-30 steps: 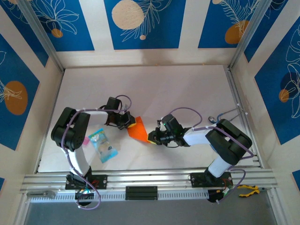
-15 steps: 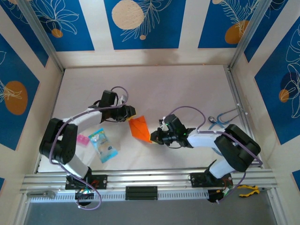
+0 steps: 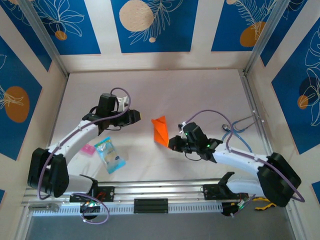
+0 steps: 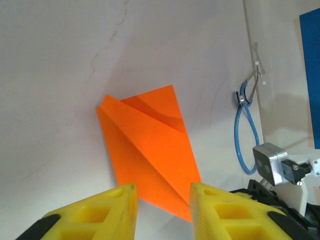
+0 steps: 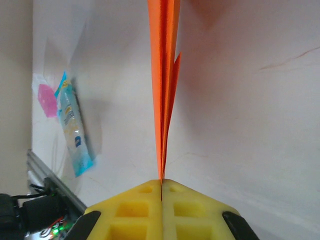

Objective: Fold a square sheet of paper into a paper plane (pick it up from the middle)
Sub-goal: Turn over the paper at the center of the table.

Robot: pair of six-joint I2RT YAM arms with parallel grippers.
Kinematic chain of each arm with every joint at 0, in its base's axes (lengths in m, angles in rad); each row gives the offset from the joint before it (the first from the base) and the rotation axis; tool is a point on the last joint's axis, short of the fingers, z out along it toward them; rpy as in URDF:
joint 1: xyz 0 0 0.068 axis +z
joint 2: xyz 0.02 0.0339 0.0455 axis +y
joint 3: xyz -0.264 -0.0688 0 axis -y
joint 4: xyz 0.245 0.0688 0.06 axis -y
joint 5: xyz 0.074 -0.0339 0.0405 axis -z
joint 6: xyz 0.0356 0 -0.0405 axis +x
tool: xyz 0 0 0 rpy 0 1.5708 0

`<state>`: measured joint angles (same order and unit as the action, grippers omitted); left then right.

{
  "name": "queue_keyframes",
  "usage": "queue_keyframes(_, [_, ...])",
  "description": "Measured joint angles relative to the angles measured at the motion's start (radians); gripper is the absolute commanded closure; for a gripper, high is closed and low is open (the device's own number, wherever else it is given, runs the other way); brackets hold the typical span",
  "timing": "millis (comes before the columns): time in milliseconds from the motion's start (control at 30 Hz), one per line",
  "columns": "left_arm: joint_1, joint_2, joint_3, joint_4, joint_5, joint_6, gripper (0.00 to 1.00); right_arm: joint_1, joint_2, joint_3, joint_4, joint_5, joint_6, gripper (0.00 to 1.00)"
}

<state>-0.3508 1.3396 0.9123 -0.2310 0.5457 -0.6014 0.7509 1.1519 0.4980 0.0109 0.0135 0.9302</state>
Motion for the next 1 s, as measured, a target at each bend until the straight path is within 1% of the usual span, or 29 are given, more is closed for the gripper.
queue_keyframes(100, [0.0, -0.024, 0.023, -0.039, -0.022, 0.056, 0.67, 0.011, -0.069, 0.007, -0.077, 0.075, -0.037, 0.96])
queue_keyframes(167, [0.0, -0.04, 0.037, -0.061, -0.045, 0.098, 0.65, 0.016, -0.109, 0.013, -0.122, 0.125, -0.053, 0.96])
queue_keyframes(267, [0.001, -0.075, 0.047, -0.087, -0.089, 0.159, 0.51, 0.027, -0.151, 0.033, -0.189, 0.2, -0.07, 0.96])
queue_keyframes(400, [0.004, -0.112, 0.047, -0.106, -0.157, 0.221, 0.41, 0.05, -0.169, 0.082, -0.288, 0.294, -0.09, 0.97])
queue_keyframes(433, [0.005, -0.115, 0.047, -0.108, -0.169, 0.229, 0.34, 0.056, -0.169, 0.094, -0.307, 0.311, -0.094, 0.97])
queue_keyframes(467, [0.006, -0.118, 0.047, -0.112, -0.183, 0.237, 0.29, 0.062, -0.169, 0.108, -0.33, 0.332, -0.102, 0.96])
queue_keyframes(533, [0.007, -0.121, 0.047, -0.123, -0.216, 0.251, 0.24, 0.073, -0.167, 0.132, -0.369, 0.369, -0.117, 0.97])
queue_keyframes(567, [0.008, -0.123, 0.047, -0.13, -0.232, 0.257, 0.15, 0.078, -0.164, 0.144, -0.387, 0.385, -0.124, 0.97])
queue_keyframes(600, [0.008, -0.126, 0.047, -0.137, -0.249, 0.265, 0.08, 0.084, -0.161, 0.156, -0.404, 0.404, -0.132, 0.97])
queue_keyframes(633, [0.008, -0.129, 0.047, -0.144, -0.264, 0.262, 0.03, 0.089, -0.157, 0.164, -0.415, 0.418, -0.138, 0.97])
queue_keyframes(667, [0.008, -0.136, 0.047, -0.15, -0.285, 0.264, 0.0, 0.095, -0.15, 0.175, -0.428, 0.436, -0.146, 0.97])
queue_keyframes(867, [0.01, -0.196, 0.044, -0.154, -0.4, 0.258, 0.0, 0.13, -0.091, 0.231, -0.49, 0.523, -0.195, 0.97])
queue_keyframes(1000, [0.013, -0.239, 0.019, -0.151, -0.437, 0.239, 0.0, 0.145, -0.05, 0.272, -0.534, 0.568, -0.228, 0.97])
